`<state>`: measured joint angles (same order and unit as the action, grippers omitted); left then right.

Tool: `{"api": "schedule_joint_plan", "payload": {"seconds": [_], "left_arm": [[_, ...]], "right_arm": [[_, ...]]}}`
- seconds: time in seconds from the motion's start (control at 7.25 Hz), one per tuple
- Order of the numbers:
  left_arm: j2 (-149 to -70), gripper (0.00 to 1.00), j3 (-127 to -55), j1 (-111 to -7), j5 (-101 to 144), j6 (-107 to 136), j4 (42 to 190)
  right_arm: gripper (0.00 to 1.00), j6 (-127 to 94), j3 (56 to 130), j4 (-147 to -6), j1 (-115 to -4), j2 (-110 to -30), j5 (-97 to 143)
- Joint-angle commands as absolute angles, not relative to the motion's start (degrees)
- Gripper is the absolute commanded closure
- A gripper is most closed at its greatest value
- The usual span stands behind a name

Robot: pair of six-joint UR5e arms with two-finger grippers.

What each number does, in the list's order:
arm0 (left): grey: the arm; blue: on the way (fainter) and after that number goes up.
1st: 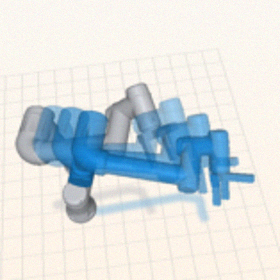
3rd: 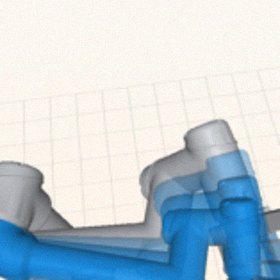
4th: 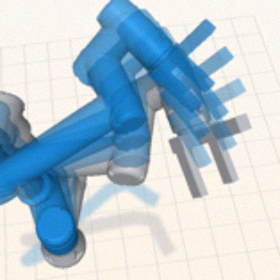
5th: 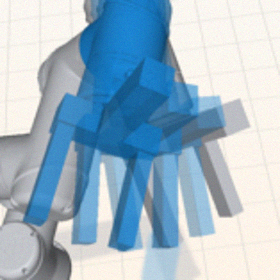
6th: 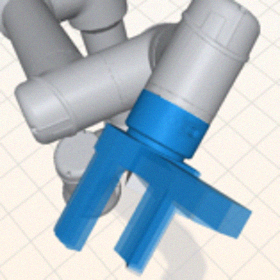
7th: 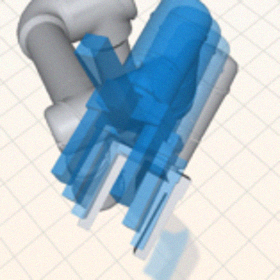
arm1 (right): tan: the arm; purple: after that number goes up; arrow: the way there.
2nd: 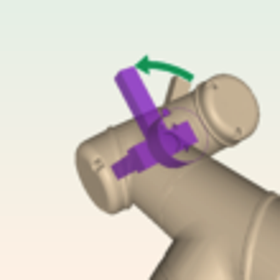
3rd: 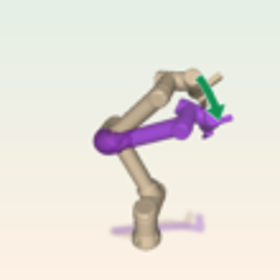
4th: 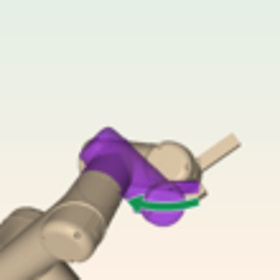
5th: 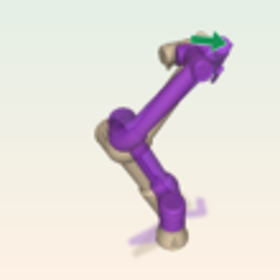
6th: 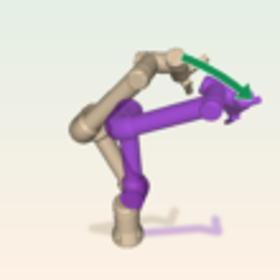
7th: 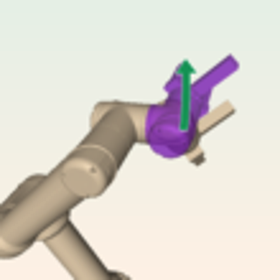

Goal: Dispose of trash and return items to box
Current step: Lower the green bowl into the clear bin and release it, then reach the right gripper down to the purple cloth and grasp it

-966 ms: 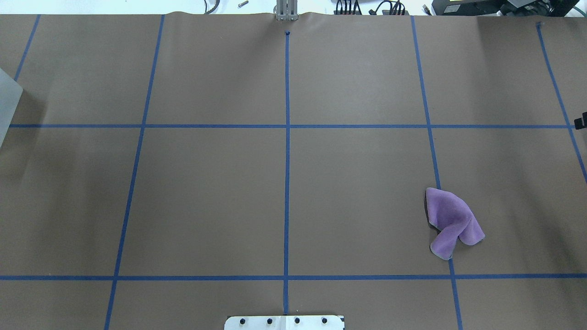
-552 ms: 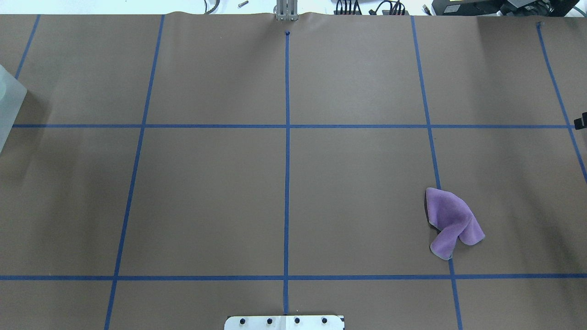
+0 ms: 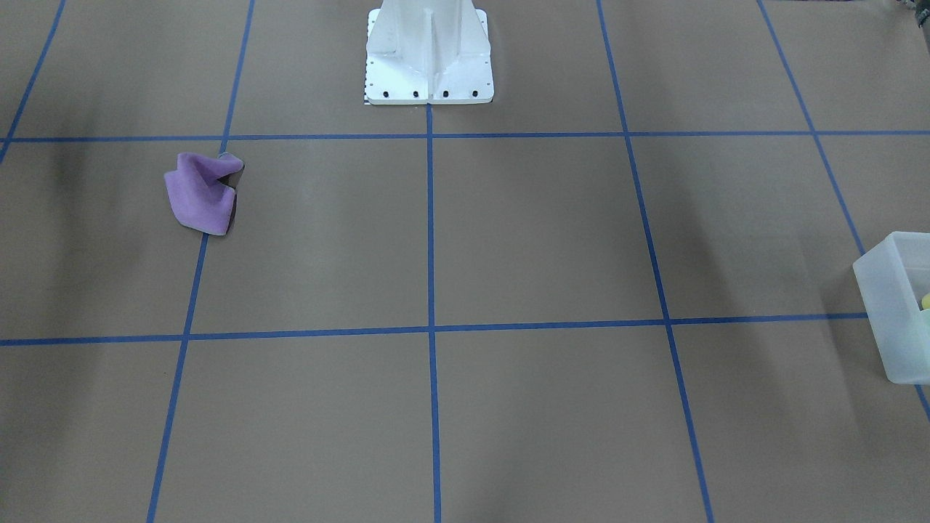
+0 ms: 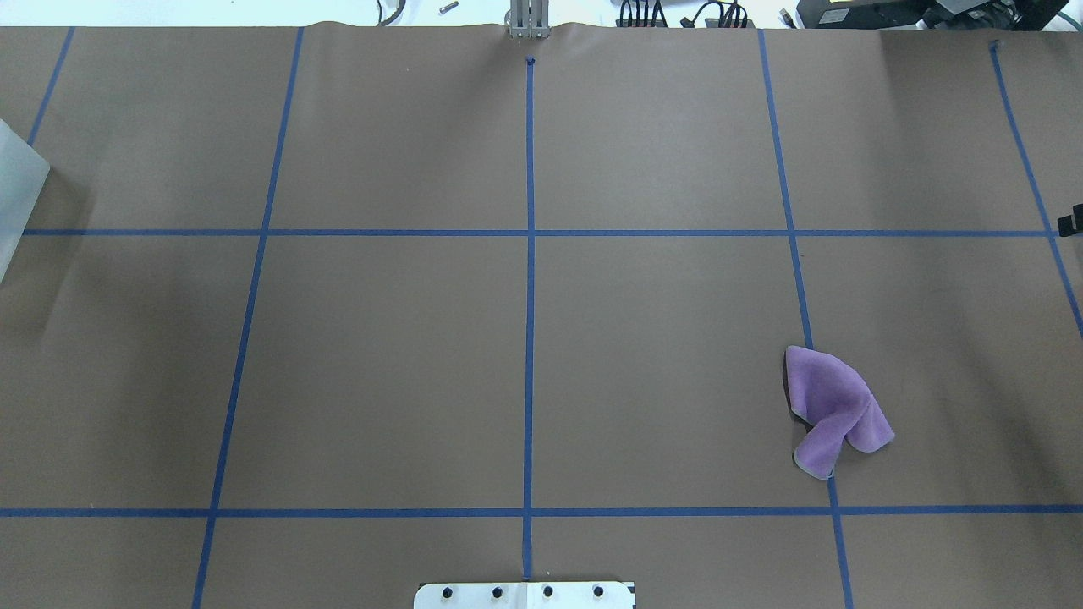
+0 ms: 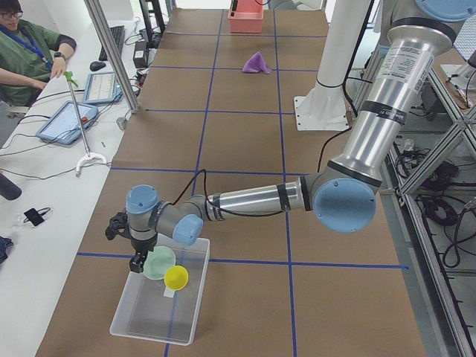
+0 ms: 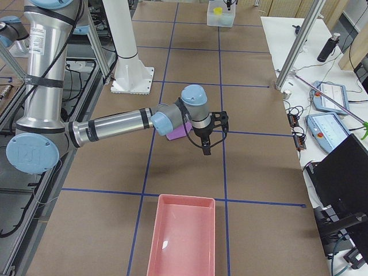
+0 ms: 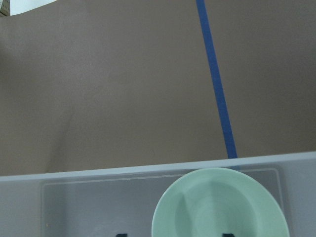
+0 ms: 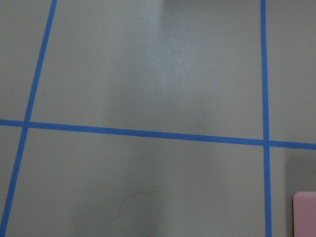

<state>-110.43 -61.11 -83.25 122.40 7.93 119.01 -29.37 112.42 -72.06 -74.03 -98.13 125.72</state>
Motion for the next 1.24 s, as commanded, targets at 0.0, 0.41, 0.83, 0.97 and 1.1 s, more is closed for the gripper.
{"api": "schedule_joint_plan", "payload": {"seconds": [0.0,0.41,0.83,0.97,1.1], "left_arm": [[-107.69,0.01,-75.07,-84.99,128.72,7.91,105.71],[-100.40,0.01,-89.26,-84.99,130.69,8.70,99.95],[-88.19,0.01,-104.64,-85.08,136.21,7.82,90.80],[-84.76,0.01,-105.63,-85.43,136.40,7.13,92.10],[-81.51,0.01,-106.34,-85.60,136.58,4.51,94.63]], "right_arm": [[0.00,-33.63,114.24,-72.07,-73.05,-97.30,125.95],[0.00,-49.42,122.23,-72.25,-63.59,-97.82,122.55],[0.00,-57.03,124.80,-72.33,-54.77,-98.00,116.46],[0.00,-58.87,125.94,-72.77,-52.41,-98.17,114.98],[0.00,-62.45,126.30,-72.77,-47.77,-98.17,110.44]]}}
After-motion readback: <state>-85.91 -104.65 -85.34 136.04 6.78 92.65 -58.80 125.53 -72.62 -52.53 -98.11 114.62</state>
